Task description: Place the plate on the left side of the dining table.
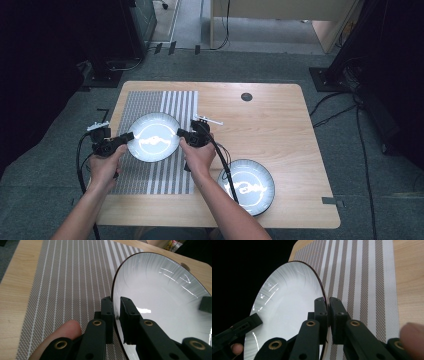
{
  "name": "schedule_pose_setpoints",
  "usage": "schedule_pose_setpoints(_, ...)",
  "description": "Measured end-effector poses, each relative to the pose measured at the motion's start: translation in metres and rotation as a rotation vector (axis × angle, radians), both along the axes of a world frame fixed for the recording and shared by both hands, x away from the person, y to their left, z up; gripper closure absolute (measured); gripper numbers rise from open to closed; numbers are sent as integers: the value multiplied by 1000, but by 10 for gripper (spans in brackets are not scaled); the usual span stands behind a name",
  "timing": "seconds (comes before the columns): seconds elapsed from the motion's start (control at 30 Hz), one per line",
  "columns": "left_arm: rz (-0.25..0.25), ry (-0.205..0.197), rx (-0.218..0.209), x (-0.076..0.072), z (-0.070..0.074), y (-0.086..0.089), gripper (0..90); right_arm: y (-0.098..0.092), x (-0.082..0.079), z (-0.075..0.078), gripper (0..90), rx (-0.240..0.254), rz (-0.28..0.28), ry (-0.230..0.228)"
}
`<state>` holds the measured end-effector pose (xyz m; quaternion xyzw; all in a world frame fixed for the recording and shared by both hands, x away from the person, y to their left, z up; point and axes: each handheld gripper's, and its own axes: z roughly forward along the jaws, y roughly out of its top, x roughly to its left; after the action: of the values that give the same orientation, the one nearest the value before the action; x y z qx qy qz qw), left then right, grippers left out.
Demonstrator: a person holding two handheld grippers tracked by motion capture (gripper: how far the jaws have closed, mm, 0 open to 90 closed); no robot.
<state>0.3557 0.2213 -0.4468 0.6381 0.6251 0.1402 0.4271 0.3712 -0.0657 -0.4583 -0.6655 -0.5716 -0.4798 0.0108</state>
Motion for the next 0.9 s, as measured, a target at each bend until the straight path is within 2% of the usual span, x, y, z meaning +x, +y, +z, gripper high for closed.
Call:
schedule_pose_setpoints(0.07, 12, 2, -9, 4, -1, 3, 832, 6, 4, -2, 865, -20, -5, -13)
schedule_pose_setpoints(0.37, 47, 27, -2, 26, -18, 9, 836, 20, 21, -21, 869, -43, -21, 10)
schedule_pose_setpoints(0.57, 67, 67, -22, 41, -33, 9, 834, 23, 34, -28, 868, -81, -34, 27)
schedule_pose_setpoints(0.73, 77, 78, 3, 53, -34, 8, 834, 26, 46, -36, 871, -88, -41, 41)
schedule_pose_setpoints(0.9, 79, 91, 9, 63, -36, 7, 834, 27, 54, -39, 871, -93, -50, 50)
